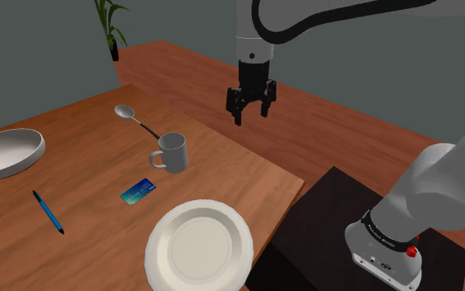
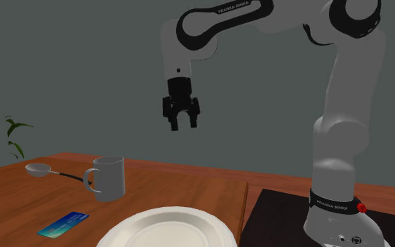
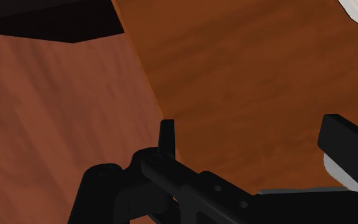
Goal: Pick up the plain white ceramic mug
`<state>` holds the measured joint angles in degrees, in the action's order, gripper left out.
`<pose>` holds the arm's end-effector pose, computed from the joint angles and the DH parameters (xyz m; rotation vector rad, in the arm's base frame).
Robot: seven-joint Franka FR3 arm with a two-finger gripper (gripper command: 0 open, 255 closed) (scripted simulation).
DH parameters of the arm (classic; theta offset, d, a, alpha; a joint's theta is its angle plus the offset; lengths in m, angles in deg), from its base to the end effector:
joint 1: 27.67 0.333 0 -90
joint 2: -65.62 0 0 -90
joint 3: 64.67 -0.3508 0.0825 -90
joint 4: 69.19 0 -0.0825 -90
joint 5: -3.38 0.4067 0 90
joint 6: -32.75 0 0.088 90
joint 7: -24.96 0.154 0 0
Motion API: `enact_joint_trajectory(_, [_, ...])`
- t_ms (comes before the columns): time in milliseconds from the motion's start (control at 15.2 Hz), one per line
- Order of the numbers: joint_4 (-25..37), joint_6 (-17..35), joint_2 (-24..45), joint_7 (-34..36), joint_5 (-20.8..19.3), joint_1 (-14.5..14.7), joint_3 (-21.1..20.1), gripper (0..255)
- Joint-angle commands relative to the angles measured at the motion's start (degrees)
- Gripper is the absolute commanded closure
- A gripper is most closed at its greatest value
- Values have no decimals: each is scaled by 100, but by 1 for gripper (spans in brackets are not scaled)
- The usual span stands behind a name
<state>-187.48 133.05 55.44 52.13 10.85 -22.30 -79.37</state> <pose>0.4610 0.1921 0.4776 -3.1024 0.2540 0.2524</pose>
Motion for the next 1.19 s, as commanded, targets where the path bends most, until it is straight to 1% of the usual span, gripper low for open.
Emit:
enact_joint_trajectory(0, [376, 49, 417, 248, -25, 59, -123, 0])
enact_joint_trajectory(462, [1778, 161, 1940, 1031, -291, 352, -400, 0])
enact_joint_trajectory(660, [2533, 99, 2641, 1341, -452, 539, -453, 0])
enact_joint_trajectory(858, [3418, -48, 3385, 1621, -621, 769, -467, 0])
enact_joint_trajectory(924, [3510, -67, 3457, 1645, -635, 797, -461, 0])
enact_joint_trajectory(1122, [3326, 147, 3490, 1627, -642, 794, -452, 0])
